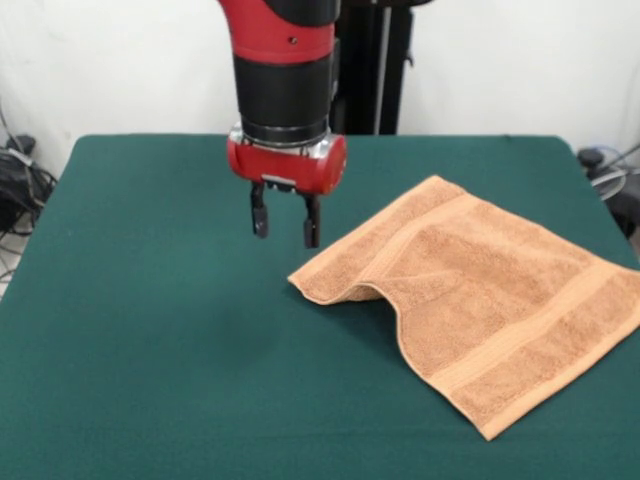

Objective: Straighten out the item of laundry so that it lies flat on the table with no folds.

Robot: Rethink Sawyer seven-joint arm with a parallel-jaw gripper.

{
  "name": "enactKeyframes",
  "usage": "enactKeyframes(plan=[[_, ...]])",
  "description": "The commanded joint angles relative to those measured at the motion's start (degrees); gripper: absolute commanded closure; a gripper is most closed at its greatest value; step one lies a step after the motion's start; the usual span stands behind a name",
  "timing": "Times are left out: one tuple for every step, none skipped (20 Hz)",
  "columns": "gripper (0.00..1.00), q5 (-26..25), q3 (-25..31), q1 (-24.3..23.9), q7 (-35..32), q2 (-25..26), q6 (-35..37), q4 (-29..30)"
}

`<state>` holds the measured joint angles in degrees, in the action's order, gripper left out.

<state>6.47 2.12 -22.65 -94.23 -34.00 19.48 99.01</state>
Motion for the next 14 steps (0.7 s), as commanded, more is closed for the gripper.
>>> enactKeyframes(plan=[[0.00, -1.4, 4.1, 0.2, -4.3, 4.4, 3.4, -3.0], [0.00, -1.4, 3.8, 0.5, -4.4, 4.3, 3.5, -3.1], [0.00, -1.4, 3.4, 0.8, -4.4, 4.8, 4.0, -4.1], [0.00, -1.6, 3.3, 0.9, -4.5, 5.1, 3.4, -4.4], [0.00, -1.7, 2.9, 1.3, -4.7, 5.3, 3.3, -4.8], [0.00, -1.7, 2.8, 1.4, -4.8, 5.3, 3.1, -4.8], [0.00, -1.8, 2.5, 1.5, -5.1, 4.8, 2.7, -4.2], [0.00, -1.9, 2.0, 1.8, -5.3, 4.5, 2.7, -4.1], [0.00, -2.3, 1.4, 2.3, -5.6, 3.6, 1.9, -3.4], [0.00, -2.6, 0.6, 2.9, -5.9, 3.1, 1.7, -3.4], [0.00, -2.9, -0.3, 3.7, -6.1, 2.7, 2.0, -3.5], [0.00, -2.8, -0.3, 3.7, -6.2, 2.6, 1.9, -3.3], [0.00, -2.7, -0.2, 3.6, -6.2, 2.8, 1.5, -3.2], [0.00, -2.7, -0.4, 3.8, -6.4, 2.8, 1.1, -3.2]])
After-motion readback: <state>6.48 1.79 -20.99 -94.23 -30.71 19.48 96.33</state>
